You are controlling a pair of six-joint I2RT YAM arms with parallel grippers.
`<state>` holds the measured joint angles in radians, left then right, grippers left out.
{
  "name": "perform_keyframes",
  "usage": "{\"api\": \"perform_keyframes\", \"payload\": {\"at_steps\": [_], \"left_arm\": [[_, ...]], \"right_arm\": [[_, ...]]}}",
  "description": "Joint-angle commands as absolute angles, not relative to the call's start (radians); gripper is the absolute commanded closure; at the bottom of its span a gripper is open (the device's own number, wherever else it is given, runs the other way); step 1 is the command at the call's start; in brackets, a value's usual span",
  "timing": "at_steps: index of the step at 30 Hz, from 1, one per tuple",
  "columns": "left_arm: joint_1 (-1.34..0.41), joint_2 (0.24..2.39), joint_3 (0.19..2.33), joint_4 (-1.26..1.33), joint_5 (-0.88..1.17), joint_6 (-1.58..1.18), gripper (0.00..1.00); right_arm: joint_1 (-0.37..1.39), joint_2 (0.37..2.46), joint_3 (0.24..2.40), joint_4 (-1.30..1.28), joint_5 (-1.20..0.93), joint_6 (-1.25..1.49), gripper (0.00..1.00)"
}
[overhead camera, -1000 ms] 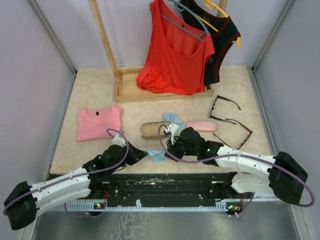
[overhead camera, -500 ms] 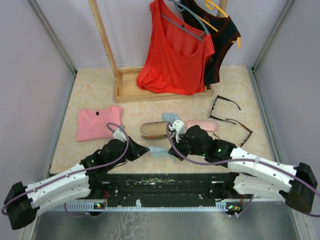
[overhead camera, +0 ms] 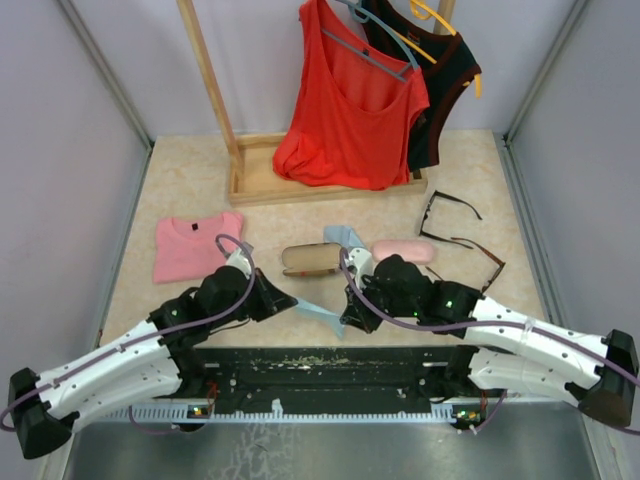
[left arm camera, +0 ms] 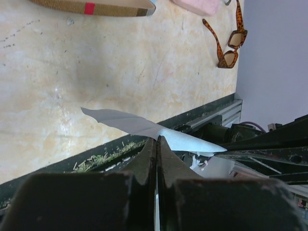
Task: Organize the sunglasses
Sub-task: Fold the glasses cleaning cloth at the center of the board.
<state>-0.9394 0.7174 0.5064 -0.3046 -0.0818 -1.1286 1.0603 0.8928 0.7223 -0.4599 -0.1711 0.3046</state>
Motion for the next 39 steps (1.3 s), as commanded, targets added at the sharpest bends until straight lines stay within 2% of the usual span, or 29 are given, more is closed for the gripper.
{"api": "perform_keyframes", "payload": {"at_steps": [1,4,9,20,32,39], "left_arm": [[-0.934,0.7,0.537,-0.413,-0.052,-1.143,1.0],[-0.933,0.733,0.494,-0.364,-0.074,-1.143,1.0],[-0.932,0.826,0.405,-0.142,-0.076,-1.141,1.0],[-0.842,1.107,0.383,0.219,-0.05,-1.023,1.0],[-0.783,1.299,0.391,0.397,0.067,-0.934,1.0],[-0.776,1.357,0.445,0.405,0.1,-0.86,1.0]], "right_arm": [[1.071,0.881,0.775,-0.471,-0.198,0.383,1.0],[1.069,0.939,0.766,-0.489,-0.128,0.382,1.0],[1.045,1.051,0.749,-0.453,-0.047,0.344,1.0],[0.958,1.178,0.72,-0.312,0.11,0.184,1.0],[0.957,1.215,0.652,-0.268,0.169,0.154,1.0],[0.958,1.204,0.671,-0.324,0.16,0.169,1.0]]}}
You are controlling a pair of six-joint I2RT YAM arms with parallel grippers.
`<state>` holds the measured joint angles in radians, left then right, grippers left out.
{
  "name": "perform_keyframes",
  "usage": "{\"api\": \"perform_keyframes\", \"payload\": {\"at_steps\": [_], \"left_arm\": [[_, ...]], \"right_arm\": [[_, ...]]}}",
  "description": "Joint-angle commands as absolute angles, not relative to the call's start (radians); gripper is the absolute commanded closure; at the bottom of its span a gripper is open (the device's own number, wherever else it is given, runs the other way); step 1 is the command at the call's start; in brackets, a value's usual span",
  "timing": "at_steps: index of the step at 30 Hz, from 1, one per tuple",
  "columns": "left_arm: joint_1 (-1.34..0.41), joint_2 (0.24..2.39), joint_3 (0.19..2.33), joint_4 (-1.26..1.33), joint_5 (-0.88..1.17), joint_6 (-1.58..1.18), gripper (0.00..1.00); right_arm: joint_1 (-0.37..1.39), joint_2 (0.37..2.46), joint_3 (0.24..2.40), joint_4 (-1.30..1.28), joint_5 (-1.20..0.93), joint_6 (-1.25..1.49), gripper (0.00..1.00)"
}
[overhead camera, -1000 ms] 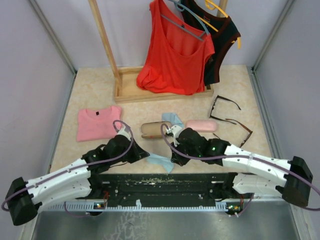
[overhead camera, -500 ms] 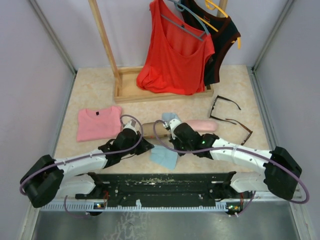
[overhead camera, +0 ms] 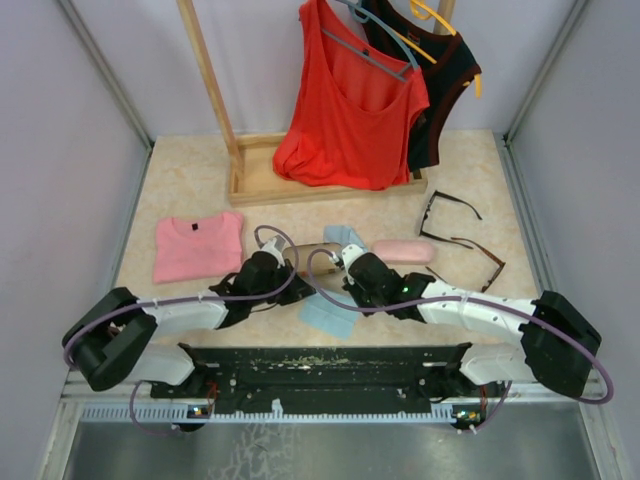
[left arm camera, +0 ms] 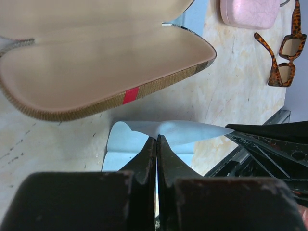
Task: Organize the sunglasses
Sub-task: Fold the glasses cleaning cloth at the center of the board.
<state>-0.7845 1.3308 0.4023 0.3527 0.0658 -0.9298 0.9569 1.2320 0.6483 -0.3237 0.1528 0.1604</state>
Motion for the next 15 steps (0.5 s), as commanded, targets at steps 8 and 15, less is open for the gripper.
{"api": "perform_keyframes", "payload": {"at_steps": [8,15], "left_arm": [[-0.741,1.391,0.419,0.425,0.148,-0.841,1.0],[-0.717,1.381,0.396,0.417,0.189,-0.825,1.0]], "right_arm": [[0.977,1.195,0.665,-0.333,0.074,0.179,1.0],[1.028,1.207,0.66,-0.339,0.054,0.203,1.0]]}}
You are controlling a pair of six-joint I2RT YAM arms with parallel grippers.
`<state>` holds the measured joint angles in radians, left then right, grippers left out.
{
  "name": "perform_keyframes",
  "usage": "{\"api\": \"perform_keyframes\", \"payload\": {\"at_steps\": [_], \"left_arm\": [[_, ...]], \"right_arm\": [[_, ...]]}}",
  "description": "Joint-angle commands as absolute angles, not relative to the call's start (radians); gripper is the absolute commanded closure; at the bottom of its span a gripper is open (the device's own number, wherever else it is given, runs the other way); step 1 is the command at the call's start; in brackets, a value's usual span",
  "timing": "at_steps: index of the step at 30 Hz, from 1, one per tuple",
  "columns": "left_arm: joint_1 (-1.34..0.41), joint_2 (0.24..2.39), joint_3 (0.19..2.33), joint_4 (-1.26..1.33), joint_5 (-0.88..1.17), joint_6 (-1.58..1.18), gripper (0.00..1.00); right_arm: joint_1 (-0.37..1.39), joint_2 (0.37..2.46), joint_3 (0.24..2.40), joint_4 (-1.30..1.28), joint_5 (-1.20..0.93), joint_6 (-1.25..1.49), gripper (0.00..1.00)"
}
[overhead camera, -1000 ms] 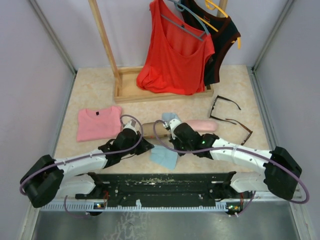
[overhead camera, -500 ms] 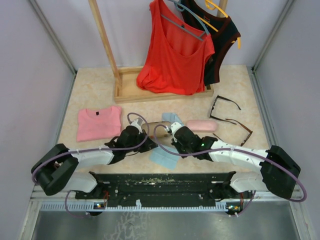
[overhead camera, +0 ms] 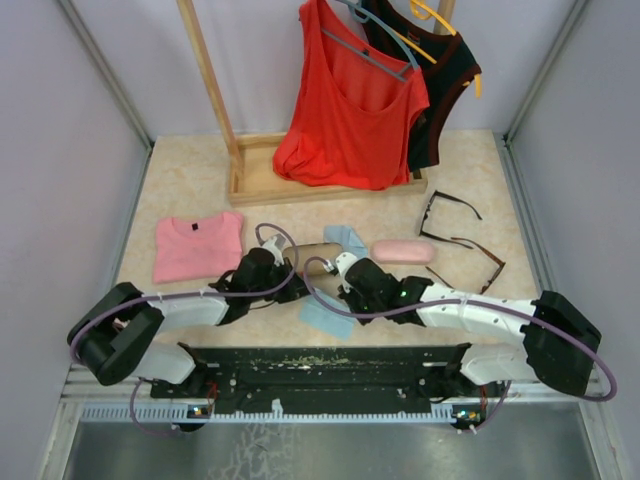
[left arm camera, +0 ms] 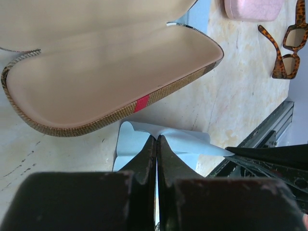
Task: Organize the sunglasses
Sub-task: Fold the glasses cleaning cloth at the center of the board.
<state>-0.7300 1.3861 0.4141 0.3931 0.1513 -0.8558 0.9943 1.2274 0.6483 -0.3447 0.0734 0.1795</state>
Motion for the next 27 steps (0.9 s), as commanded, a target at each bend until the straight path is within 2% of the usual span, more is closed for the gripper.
{"api": "perform_keyframes", "payload": {"at_steps": [1,27], "left_arm": [[-0.716,1.381,0.392,0.416,0.195,-0.823,1.0],[-0.713,1.293,0.273,0.402,0.223,-0.841,1.0]], "right_arm": [[1.034,1.21,0.659,-0.337,0.054,0.206,1.0],[1.101,1.292,0.683,-0.375,0.049,0.222,1.0]]}}
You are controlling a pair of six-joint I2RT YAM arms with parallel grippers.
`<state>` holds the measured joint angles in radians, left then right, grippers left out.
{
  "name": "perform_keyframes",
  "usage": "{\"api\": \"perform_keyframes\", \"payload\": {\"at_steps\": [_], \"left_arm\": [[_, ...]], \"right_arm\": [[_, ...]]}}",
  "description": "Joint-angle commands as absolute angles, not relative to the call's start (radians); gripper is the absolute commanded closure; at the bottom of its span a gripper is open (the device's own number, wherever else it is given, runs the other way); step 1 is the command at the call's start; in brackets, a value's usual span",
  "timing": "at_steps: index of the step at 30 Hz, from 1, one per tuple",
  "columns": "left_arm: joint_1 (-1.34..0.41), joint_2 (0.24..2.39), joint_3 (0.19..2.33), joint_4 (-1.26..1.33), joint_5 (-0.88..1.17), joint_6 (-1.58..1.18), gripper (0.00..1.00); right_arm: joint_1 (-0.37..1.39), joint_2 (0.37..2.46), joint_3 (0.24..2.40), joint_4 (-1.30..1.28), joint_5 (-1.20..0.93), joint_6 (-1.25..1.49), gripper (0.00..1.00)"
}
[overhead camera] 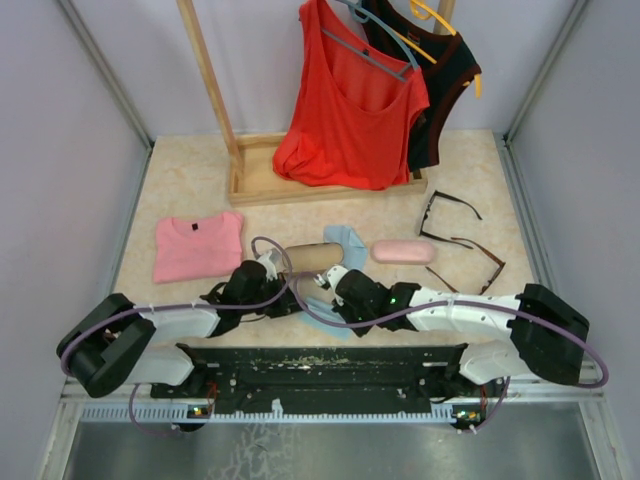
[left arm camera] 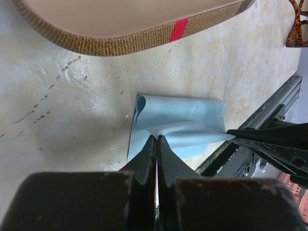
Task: Organize the sunglasses
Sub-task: Fold the glasses cleaning cloth at the center of the board.
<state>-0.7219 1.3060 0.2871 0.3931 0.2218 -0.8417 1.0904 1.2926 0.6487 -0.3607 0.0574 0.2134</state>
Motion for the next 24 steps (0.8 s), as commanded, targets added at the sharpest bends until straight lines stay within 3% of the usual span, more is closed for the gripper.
{"api": "perform_keyframes", "payload": {"at_steps": [1,17,24], "left_arm": [[-0.713,1.291,0.272,0.402,0.226,-0.842,1.0],[-0.713,1.21,0.255,0.369,0.242,-0.862,0.96],[-0.713,1.21,0.241,0.354,0.256,-0.856,0.77]], "right_arm": [[1.101,1.291,0.683,-0.375,0.047,0.222,0.99],[1.101,1.285,0.676,-0.366,0.019,0.223,0.95],[1.103,1.196,0.667,-0.382,0.157,0.285,0.83]]}}
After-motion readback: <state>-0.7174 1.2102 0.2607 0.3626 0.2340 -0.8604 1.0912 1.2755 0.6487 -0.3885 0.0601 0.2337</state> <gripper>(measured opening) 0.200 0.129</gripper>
